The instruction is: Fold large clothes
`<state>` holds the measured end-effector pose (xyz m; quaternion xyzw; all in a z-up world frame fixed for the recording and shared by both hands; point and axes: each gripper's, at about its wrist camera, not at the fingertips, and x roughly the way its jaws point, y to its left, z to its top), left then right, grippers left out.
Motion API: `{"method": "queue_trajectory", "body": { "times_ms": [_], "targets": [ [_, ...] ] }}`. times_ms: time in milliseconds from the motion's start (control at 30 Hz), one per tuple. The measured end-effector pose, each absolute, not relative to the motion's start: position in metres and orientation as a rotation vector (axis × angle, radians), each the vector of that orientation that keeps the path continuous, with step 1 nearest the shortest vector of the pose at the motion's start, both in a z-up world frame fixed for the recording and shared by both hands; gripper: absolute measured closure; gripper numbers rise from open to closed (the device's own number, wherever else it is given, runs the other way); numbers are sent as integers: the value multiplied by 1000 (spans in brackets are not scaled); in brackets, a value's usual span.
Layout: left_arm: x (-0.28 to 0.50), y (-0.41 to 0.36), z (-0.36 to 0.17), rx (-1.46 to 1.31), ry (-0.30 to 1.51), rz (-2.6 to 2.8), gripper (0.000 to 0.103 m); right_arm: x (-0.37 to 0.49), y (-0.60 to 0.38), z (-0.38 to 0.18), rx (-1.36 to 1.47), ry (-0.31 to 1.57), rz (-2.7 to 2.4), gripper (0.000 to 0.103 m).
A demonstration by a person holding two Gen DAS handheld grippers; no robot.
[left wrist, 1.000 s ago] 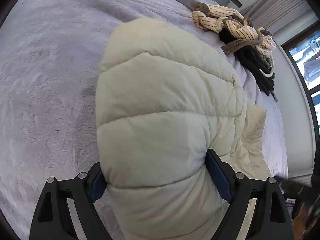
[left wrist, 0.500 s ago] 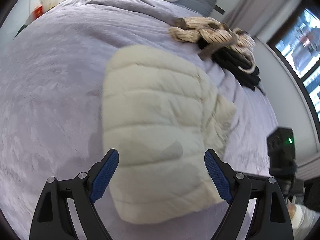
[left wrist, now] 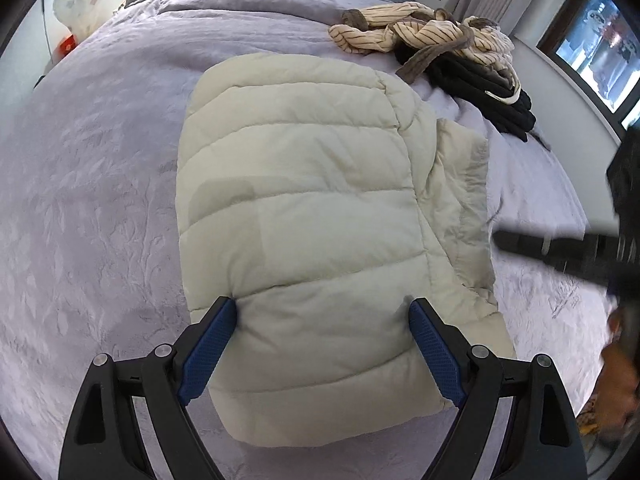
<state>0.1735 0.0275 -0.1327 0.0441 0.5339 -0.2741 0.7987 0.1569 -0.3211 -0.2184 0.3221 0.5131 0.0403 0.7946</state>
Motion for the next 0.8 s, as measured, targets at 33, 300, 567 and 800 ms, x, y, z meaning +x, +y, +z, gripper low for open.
{"method": "queue_trajectory", "body": {
  "times_ms": [33,300,567,800],
  "targets": [
    [174,27,-133,98,1148,-586,15,164,-326,-210,675,1080,78,88],
    [176,20,-139,149,1161,-584,15,209,-341,-249,638,1196,-36,88],
    [176,15,-141,172,1164,-583,15,207,-354,-295,782,1214,-36,88],
    [181,15,-140,175,1181,-568,15,204,-358,-291,773,1230,-41,85]
  ]
}}
